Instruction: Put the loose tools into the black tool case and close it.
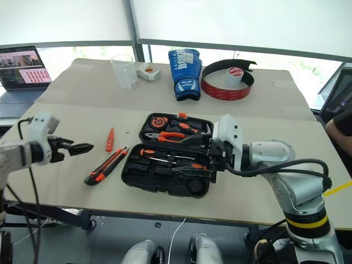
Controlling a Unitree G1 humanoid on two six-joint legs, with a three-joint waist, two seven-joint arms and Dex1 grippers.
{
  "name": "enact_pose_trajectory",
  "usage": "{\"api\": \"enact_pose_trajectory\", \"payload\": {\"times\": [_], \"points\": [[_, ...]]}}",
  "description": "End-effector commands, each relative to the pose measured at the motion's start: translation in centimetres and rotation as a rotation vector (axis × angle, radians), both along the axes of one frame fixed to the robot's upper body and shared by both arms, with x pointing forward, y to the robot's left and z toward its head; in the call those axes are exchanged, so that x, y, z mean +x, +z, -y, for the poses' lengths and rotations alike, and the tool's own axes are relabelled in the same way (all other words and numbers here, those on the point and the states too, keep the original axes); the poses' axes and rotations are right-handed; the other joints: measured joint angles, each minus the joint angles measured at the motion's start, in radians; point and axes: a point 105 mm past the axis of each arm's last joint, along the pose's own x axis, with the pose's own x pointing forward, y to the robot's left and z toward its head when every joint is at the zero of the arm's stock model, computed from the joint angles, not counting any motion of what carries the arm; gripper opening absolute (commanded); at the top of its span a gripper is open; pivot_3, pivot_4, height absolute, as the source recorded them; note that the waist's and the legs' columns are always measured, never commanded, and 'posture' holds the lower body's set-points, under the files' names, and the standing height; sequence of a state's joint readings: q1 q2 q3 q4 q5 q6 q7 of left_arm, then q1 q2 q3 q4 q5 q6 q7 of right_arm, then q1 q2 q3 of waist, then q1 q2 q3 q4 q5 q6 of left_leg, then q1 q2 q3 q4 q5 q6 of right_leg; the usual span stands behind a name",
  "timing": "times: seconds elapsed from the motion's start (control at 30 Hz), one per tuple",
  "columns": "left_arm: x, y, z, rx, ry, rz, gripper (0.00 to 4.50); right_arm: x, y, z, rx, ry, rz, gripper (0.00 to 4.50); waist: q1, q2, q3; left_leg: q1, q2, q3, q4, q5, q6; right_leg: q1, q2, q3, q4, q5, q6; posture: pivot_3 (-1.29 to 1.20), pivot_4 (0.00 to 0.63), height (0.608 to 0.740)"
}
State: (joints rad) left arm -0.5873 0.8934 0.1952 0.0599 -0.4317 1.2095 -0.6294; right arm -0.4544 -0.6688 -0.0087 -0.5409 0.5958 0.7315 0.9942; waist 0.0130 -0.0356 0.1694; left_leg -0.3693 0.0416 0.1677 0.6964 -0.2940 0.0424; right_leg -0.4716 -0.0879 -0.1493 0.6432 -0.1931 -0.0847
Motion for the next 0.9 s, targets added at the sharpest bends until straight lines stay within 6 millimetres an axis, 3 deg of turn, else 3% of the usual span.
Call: {"api": "enact_pose_trajectory", "payload": {"times": [0.03, 0.3, 0.4, 0.57, 0.7, 0.8, 0.9], "points": [[2.3, -0.2, 0.8, 0.011, 0.018, -0.037, 4.50, -0.9, 0.7, -0.2, 0.015, -0.002, 0.053, 4.46, -0.006, 0.000, 0.000, 0.000, -0.001, 0.000, 0.000, 0.000, 0.000, 0.000, 0.000, 0.001, 0.000, 0.000, 0.000, 0.00, 0.150, 0.727], [5.3, -3.5, 2.2, 0.073, 0.029, -0.173, 4.50, -1.3, 0.3, 0.0, 0.025, -0.046, 0.056, 4.46, -0.011, -0.001, 0.000, 0.001, -0.002, 0.000, 0.003, 0.001, 0.000, 0.000, -0.001, 0.001, 0.004, -0.004, 0.007, 0.00, 0.150, 0.727], [5.8, -4.6, 2.4, 0.042, 0.055, -0.205, 3.73, -1.5, 0.0, 0.2, 0.021, -0.061, 0.054, 4.50, -0.007, 0.000, 0.000, 0.001, -0.002, 0.000, 0.004, 0.001, 0.001, 0.000, -0.002, 0.001, 0.005, -0.004, 0.007, 0.00, 0.150, 0.727], [6.3, -5.3, 2.7, -0.012, 0.080, -0.222, 1.87, -1.8, -0.2, 0.6, 0.016, -0.079, 0.052, 4.50, 0.000, 0.000, 0.000, 0.002, -0.002, -0.001, 0.004, 0.002, 0.002, 0.002, -0.003, 0.001, 0.005, -0.004, 0.007, 0.00, 0.150, 0.727], [6.7, -4.8, 1.8, -0.011, 0.103, -0.183, 0.44, -1.8, -0.3, 1.2, -0.006, -0.100, 0.055, 4.50, 0.004, 0.000, 0.000, 0.002, -0.003, -0.002, 0.005, 0.002, 0.003, 0.003, -0.005, 0.001, 0.005, -0.004, 0.007, 0.00, 0.150, 0.727], [7.3, -2.7, 1.7, 0.024, -0.007, -0.057, 0.42, -1.8, -0.6, 1.9, -0.031, -0.116, 0.028, 4.50, 0.003, 0.000, 0.000, 0.003, -0.004, -0.002, 0.005, 0.002, 0.003, 0.005, -0.006, 0.000, 0.005, -0.004, 0.007, 0.00, 0.150, 0.727], [7.2, 0.7, 3.4, 0.034, -0.241, 0.103, 0.42, -2.3, -1.2, 2.5, -0.073, -0.110, -0.013, 4.50, 0.000, -0.002, 0.001, 0.002, -0.003, -0.003, 0.005, 0.002, 0.003, 0.004, -0.005, -0.001, 0.005, -0.004, 0.007, 0.00, 0.150, 0.727]]}}
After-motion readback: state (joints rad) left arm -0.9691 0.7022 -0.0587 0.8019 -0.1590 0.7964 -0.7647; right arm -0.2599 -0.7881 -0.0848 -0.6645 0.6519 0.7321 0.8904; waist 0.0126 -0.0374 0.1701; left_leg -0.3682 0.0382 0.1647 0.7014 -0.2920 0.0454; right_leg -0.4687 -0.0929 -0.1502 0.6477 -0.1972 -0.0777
